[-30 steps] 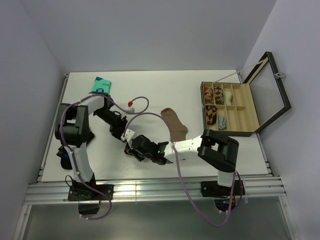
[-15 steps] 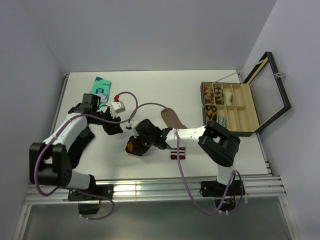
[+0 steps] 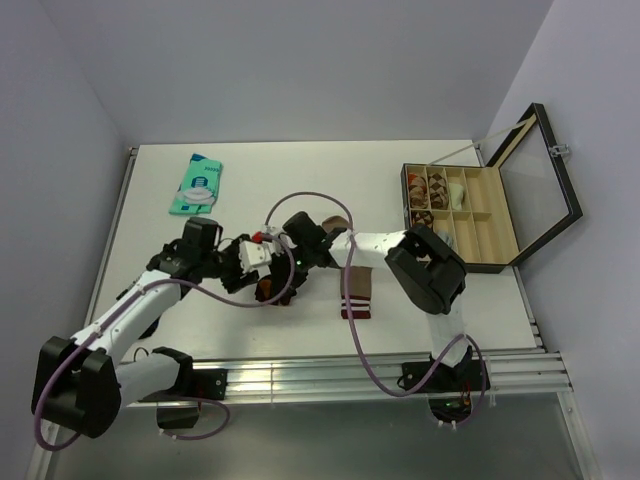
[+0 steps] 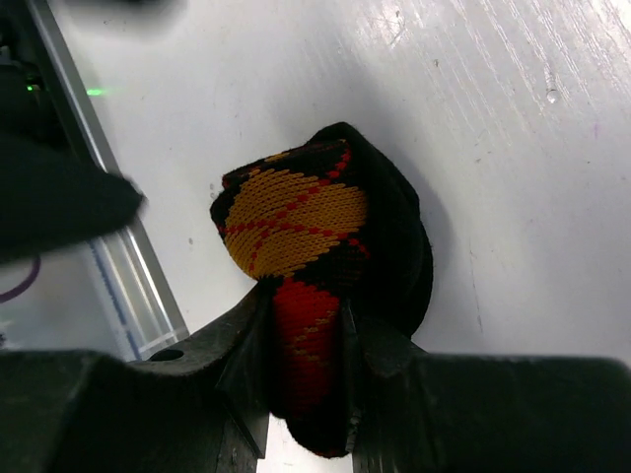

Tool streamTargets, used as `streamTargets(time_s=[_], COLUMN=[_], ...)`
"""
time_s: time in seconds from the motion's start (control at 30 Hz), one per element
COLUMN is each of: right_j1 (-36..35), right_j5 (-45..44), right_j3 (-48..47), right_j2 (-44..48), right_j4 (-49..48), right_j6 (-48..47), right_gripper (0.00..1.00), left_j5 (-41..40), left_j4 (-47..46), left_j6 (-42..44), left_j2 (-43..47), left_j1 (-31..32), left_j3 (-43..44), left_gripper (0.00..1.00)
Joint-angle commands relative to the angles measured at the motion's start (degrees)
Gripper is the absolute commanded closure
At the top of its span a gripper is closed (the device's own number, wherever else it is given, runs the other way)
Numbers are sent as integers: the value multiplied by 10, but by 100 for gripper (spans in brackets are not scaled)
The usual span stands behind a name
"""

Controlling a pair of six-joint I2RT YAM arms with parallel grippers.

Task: Roll the socks
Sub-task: Roll the sock at the center of the board.

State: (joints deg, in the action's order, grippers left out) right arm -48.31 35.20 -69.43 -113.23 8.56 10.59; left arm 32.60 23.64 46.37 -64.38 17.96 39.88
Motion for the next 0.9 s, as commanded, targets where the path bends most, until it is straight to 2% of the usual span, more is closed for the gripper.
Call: streamTargets(time_s=[0.0, 0.23, 0.8, 0.87], right_j1=[15, 18, 23, 25], right_j5=[-14, -10, -4, -3], right_j3=[-4, -38, -50, -49], right_j2=[-44, -69, -96, -96], right_j4=[114, 146, 166, 167], right_j6=[-22, -32, -46, -49], right_gripper=[100, 100, 89, 87], left_j5=[-53, -97, -96, -97], left_j4=[-47, -73, -106, -110], left_j6=[19, 31, 55, 59], left_j2=[14, 14, -66, -78], left_j1=[43, 124, 158, 158], left_j3=[-31, -72, -81, -81], left_gripper=[37, 36, 31, 26])
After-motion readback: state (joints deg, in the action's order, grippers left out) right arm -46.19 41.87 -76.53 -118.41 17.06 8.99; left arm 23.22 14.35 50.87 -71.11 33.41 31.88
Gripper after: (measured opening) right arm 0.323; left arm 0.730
